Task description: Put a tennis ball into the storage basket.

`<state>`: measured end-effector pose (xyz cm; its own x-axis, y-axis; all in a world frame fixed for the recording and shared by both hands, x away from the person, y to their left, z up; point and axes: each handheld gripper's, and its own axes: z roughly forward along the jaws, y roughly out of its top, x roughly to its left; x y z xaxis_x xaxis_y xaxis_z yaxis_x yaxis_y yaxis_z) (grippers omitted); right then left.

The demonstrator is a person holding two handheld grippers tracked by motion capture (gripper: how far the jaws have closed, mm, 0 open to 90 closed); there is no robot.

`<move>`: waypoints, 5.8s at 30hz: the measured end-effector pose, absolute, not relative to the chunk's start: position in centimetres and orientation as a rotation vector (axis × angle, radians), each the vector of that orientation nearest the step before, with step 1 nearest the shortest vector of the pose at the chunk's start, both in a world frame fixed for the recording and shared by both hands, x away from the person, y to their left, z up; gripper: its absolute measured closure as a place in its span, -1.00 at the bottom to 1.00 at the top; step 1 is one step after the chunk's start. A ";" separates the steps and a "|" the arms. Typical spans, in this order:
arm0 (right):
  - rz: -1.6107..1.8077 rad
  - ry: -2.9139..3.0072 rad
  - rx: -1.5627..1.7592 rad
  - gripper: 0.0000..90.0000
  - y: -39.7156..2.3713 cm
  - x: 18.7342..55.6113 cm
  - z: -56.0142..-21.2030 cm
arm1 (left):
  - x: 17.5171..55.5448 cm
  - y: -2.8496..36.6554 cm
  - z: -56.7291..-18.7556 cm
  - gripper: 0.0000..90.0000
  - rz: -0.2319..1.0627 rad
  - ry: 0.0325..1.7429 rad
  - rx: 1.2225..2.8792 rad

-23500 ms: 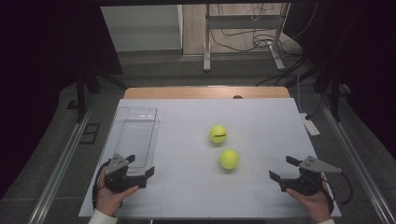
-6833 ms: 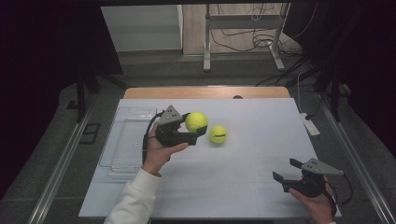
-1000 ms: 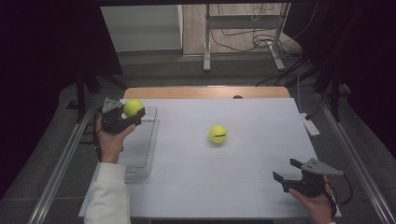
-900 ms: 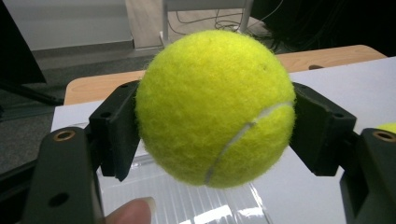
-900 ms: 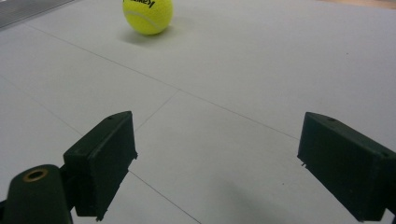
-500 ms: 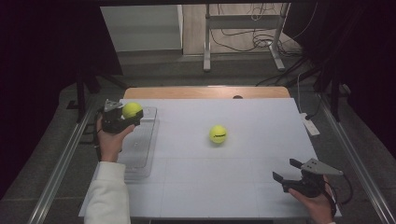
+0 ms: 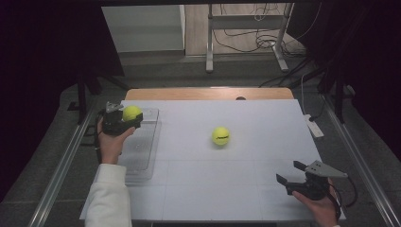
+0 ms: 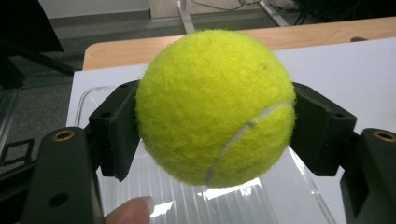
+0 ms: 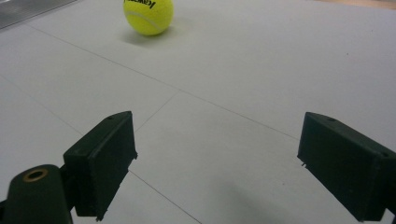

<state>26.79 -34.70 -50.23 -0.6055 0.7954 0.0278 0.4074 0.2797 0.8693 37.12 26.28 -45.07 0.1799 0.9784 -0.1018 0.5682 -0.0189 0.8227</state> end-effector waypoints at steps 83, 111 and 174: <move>1.276 2.137 1.090 -0.75 -34.6 27.3 -50.2 | 36.2 24.8 -43.8 -0.66 0.448 1.250 1.633; 1.283 2.147 1.077 -0.75 -34.2 27.4 -50.3 | 34.9 20.5 -42.8 -0.69 0.431 1.099 1.770; 1.293 2.139 1.089 -0.75 -34.5 26.8 -50.2 | 35.9 12.0 -44.1 -0.72 0.350 0.940 1.944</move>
